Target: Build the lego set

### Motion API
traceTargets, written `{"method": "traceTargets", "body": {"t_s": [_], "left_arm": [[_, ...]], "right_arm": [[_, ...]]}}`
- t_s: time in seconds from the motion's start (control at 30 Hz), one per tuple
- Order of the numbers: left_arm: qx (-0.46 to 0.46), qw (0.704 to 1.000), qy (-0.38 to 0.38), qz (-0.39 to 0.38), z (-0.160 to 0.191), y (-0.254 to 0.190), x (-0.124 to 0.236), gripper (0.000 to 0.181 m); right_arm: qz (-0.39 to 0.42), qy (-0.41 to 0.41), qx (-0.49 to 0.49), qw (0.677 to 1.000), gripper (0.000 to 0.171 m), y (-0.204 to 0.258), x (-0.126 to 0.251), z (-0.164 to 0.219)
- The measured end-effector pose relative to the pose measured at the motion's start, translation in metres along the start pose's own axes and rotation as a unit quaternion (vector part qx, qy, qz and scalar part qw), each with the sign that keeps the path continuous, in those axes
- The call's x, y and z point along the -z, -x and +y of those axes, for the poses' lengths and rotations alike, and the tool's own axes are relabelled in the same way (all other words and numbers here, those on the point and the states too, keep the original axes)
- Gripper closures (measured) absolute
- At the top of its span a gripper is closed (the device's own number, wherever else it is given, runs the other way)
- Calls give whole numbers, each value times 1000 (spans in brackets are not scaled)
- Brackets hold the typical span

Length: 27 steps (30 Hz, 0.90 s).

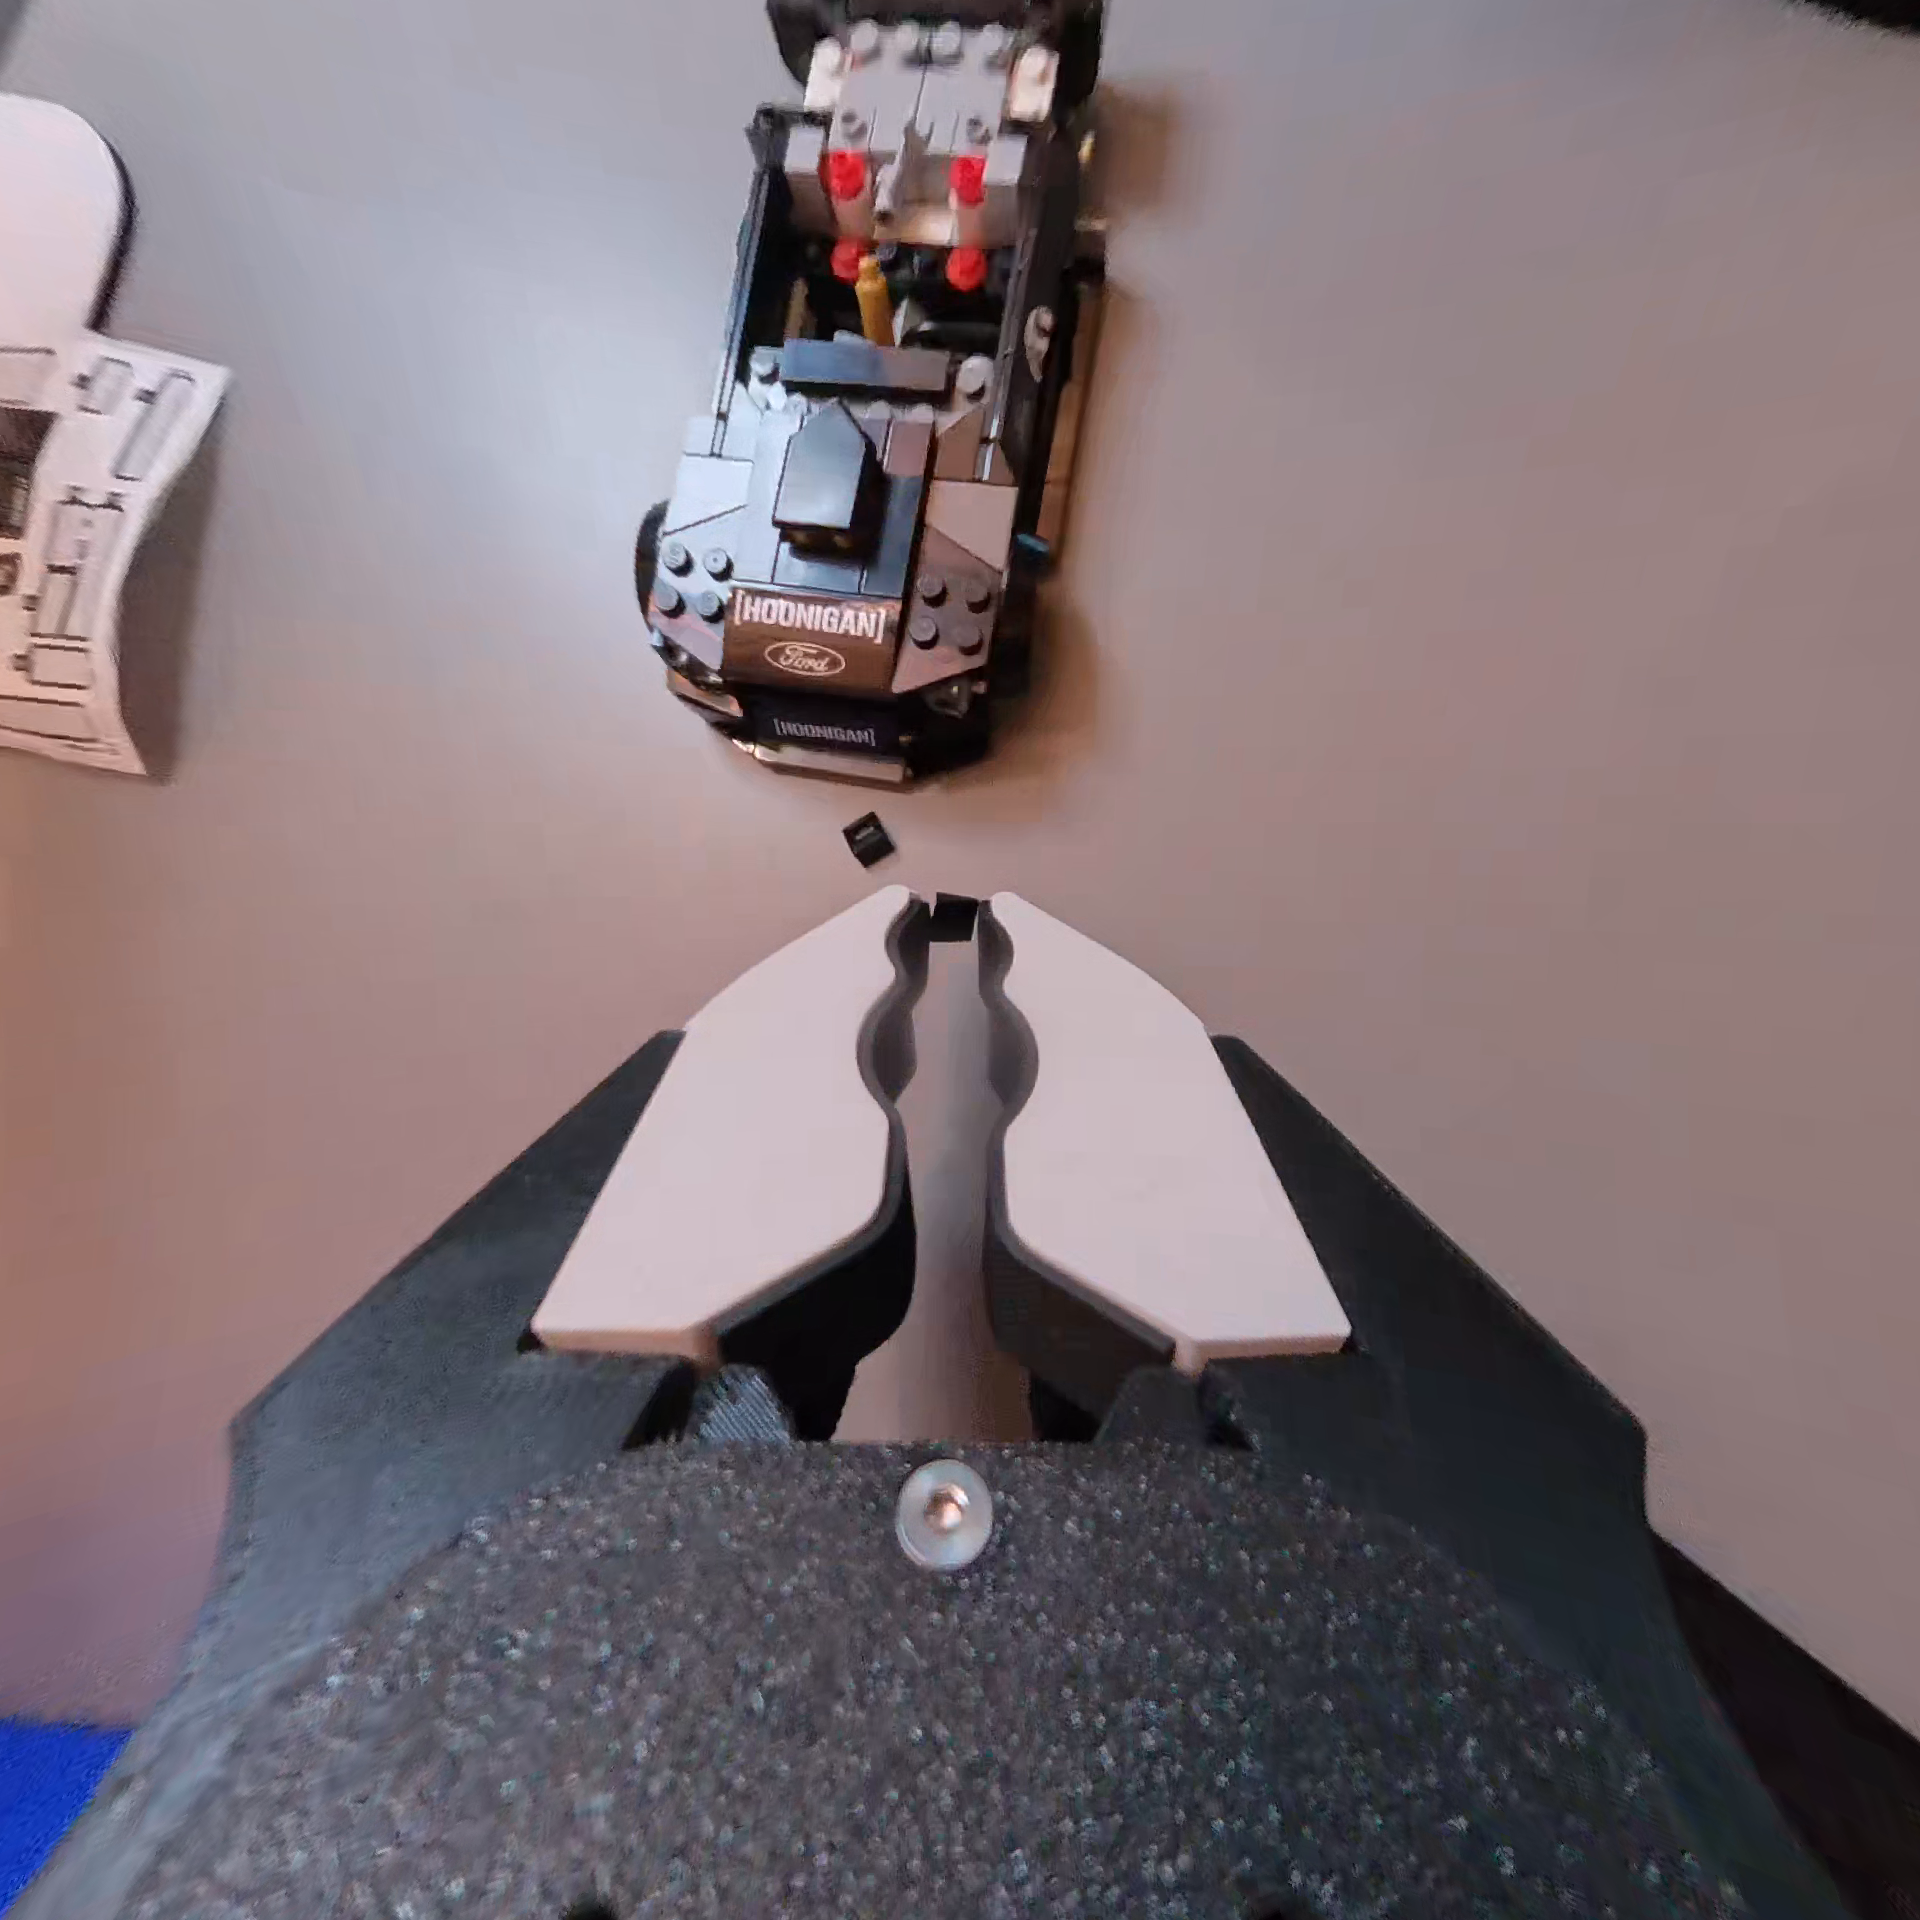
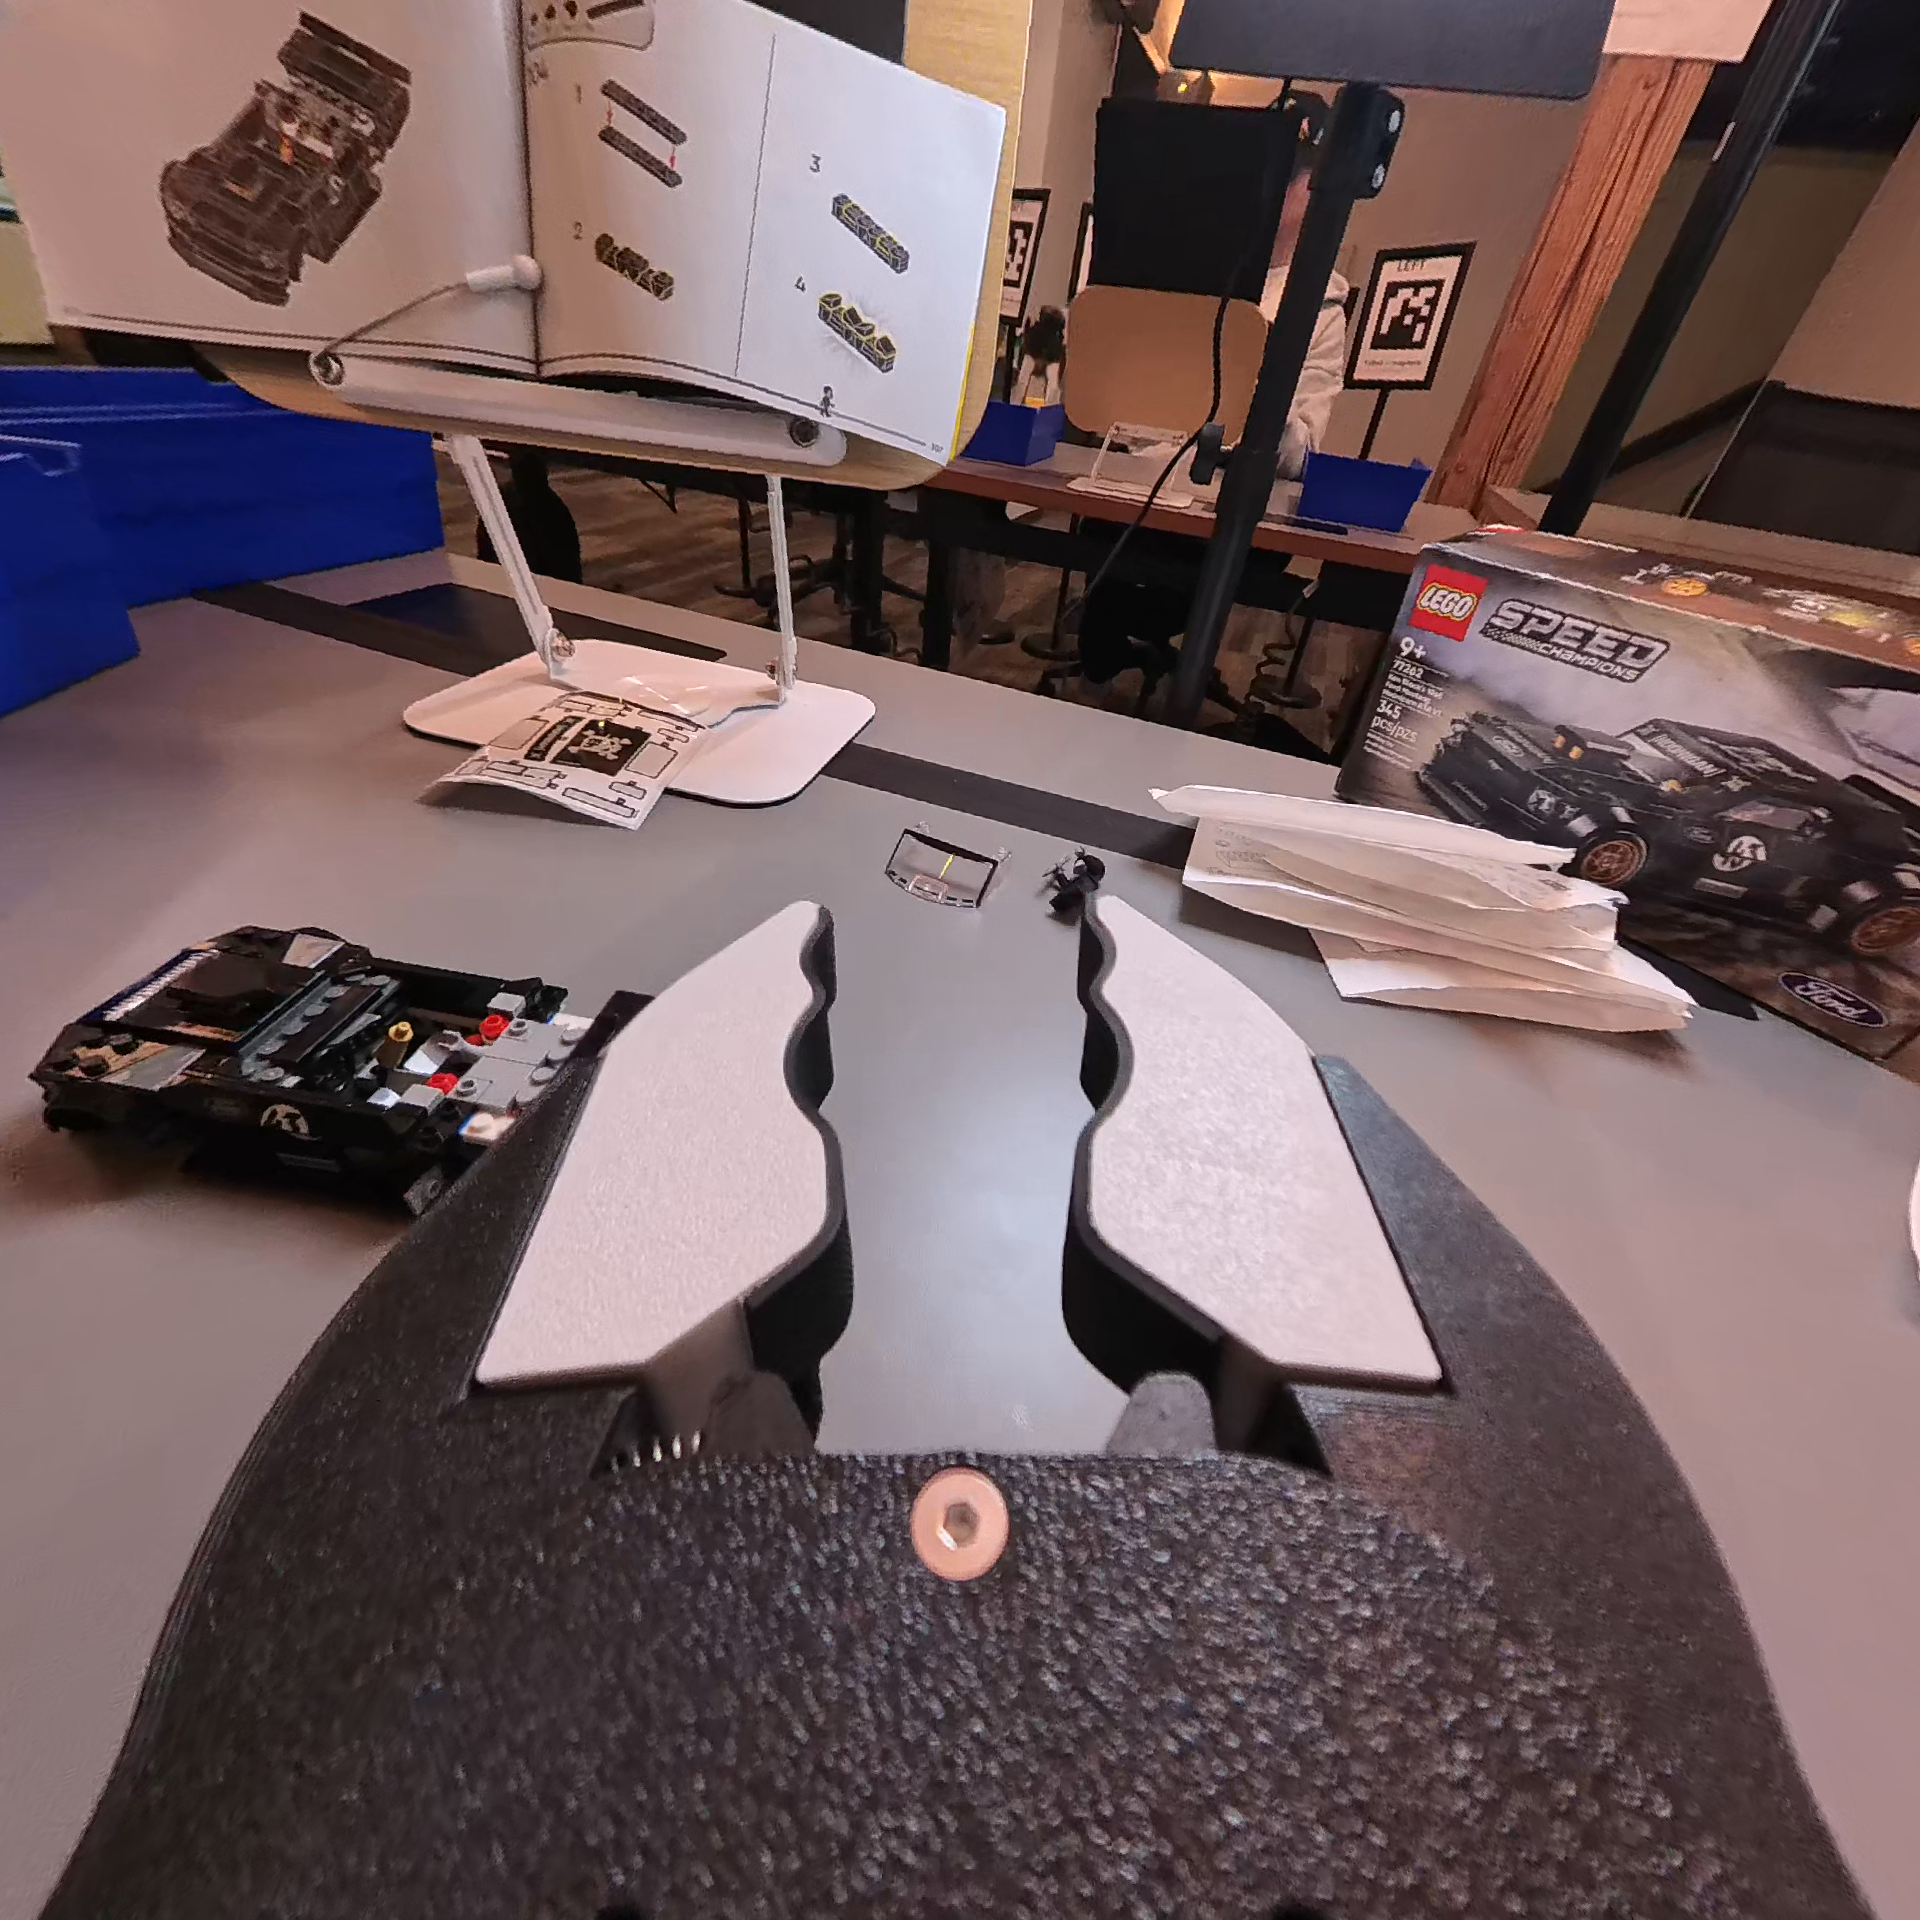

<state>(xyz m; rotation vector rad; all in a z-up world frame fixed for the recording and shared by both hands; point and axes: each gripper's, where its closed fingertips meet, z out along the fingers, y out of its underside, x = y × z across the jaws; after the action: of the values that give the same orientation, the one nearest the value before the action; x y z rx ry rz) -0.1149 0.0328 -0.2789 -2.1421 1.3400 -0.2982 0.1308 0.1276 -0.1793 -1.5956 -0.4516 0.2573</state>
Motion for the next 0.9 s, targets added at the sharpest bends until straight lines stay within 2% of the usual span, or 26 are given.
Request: {"method": "traceTargets", "body": {"t_s": [0.1, 0.2, 0.27, 0.33, 0.4, 0.5, 0.57, 0.6, 0.67, 0.73, 0.8, 0.9], "left_arm": [[5, 1000, 19, 2, 5, 2, -19, 164], [14, 1000, 11, 6, 3, 2, -20, 156], [10, 1000, 17, 2, 6, 3, -15, 136], [15, 1000, -2, -8, 3, 5, -3, 129], [21, 998, -42, -34, -6, 12, 31, 128], [64, 978, -140, -143, -18, 59, 133, 142], [117, 958, -166, -201, 2, 95, 200, 151], [137, 958, -145, -206, 21, 108, 215, 152], [172, 968, -50, -176, 75, 124, 212, 153], [213, 971, 12, -106, 115, 124, 186, 154], [244, 969, 34, -35, 128, 112, 156, 157], [185, 976, 110, -25, 148, 108, 123, 156]], "right_arm": [[-4, 1, 2, 1000, 126, 2, 0, 0], [-12, 0, 5, 1000, 126, 5, 0, -1], [-15, -1, 4, 1000, 126, 6, 0, -1], [-17, -2, 2, 1000, 126, 6, 0, -2], [-15, -2, 1, 1000, 126, 5, 1, -2], [-14, -5, -3, 1000, 126, 3, 2, -3], [-15, -10, -11, 1000, 126, 1, 2, -5], [-14, -12, -14, 1000, 126, -1, 2, -6], [-9, -15, -13, 1000, 126, -3, 2, -7], [-3, -18, -8, 1000, 126, -5, 1, -8], [4, -18, -4, 1000, 126, -6, 1, -7], [15, -15, 6, 1000, 126, -7, 1, -5]]}}
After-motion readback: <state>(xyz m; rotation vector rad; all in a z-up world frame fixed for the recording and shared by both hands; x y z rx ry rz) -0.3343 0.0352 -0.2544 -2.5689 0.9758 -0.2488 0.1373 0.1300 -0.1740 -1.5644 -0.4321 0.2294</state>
